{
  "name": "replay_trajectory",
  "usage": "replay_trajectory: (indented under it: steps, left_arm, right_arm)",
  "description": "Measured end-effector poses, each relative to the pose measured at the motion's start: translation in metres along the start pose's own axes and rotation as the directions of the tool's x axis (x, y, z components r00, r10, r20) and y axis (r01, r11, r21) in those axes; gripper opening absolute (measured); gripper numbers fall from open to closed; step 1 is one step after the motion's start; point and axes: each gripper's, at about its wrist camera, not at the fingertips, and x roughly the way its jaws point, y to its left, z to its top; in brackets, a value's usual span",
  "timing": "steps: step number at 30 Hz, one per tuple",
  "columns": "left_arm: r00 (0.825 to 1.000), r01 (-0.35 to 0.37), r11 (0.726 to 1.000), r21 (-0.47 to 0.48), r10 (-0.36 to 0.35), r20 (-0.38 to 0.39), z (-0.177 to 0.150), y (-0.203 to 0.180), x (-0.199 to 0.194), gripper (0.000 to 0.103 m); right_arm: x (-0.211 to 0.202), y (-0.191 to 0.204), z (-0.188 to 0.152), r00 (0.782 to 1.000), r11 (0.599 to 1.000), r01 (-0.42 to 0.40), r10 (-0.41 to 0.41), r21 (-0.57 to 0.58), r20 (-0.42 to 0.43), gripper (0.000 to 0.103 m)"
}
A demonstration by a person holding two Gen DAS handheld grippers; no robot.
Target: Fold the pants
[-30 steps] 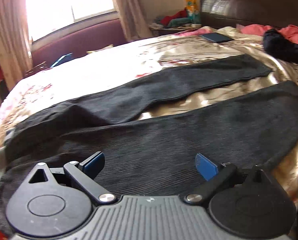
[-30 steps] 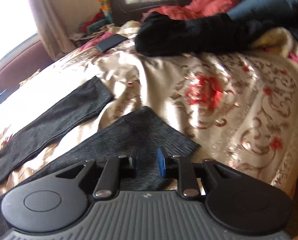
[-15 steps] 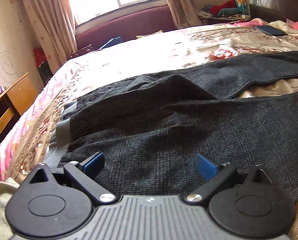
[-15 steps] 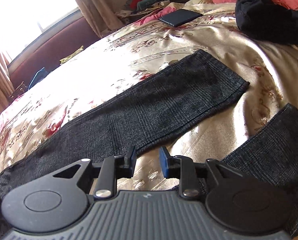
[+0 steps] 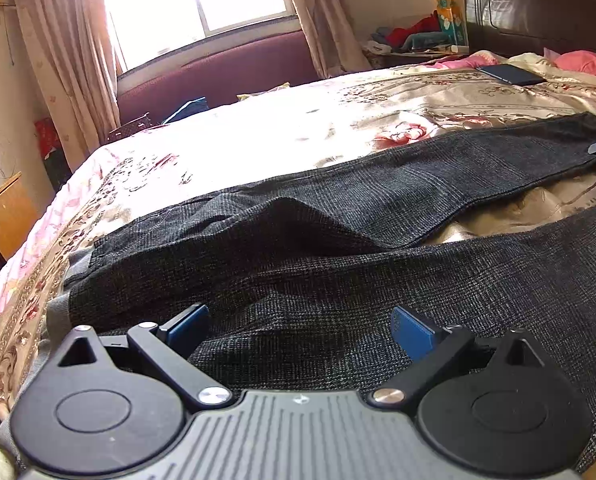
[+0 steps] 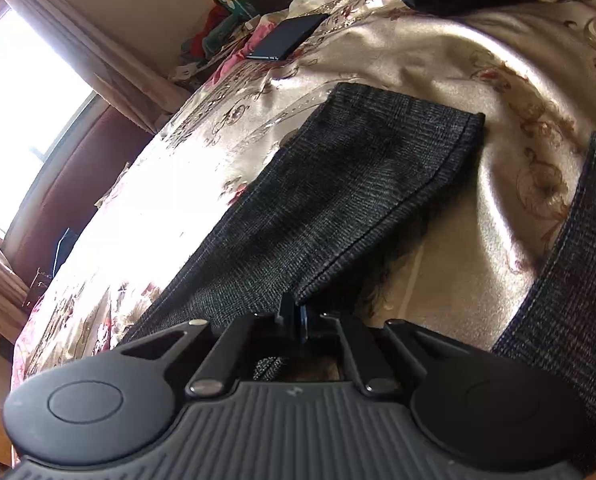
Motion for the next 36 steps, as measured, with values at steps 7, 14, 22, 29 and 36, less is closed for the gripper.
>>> replay_trajectory:
  steps: [7, 14, 22, 29, 36]
  left_arm:
    - [0.999, 0.005, 1.000, -0.013, -0.004, 0.041, 0.005, 0.015, -0.006, 0.103]
    - [0.999, 0.006, 1.000, -0.020, -0.005, 0.052, 0.005, 0.047, -0.009, 0.103]
    - [0.994, -0.067, 0.997, 0.042, 0.064, 0.088, 0.040, 0.151, 0.013, 0.103]
    - [0.997, -0.014, 0.990, -0.138, 0.003, -0.082, 0.055, 0.260, 0.095, 0.103]
    - [0.973, 0.053, 0.977, -0.208, -0.097, -0.210, 0.037, 0.273, 0.159, 0.103]
  right_arm:
    - [-0.011, 0.021, 0.003, 0.990, 0.971, 0.137, -0.128, -0.197, 0.058, 0.004]
    - [-0.029, 0.047, -0.010, 0.963, 0.894, 0.269, -0.255, -0.359, 0.086, 0.015]
    - [-0.053, 0.157, -0.071, 0.994, 0.675, -0.111, 0.075, -0.730, -0.082, 0.038]
    - [0.048, 0.283, -0.144, 0.919, 0.383, -0.394, 0.146, -0.835, -0.367, 0.039]
    - [0.098, 0.322, -0.189, 0.907, 0.184, -0.421, 0.093, -0.888, -0.410, 0.044]
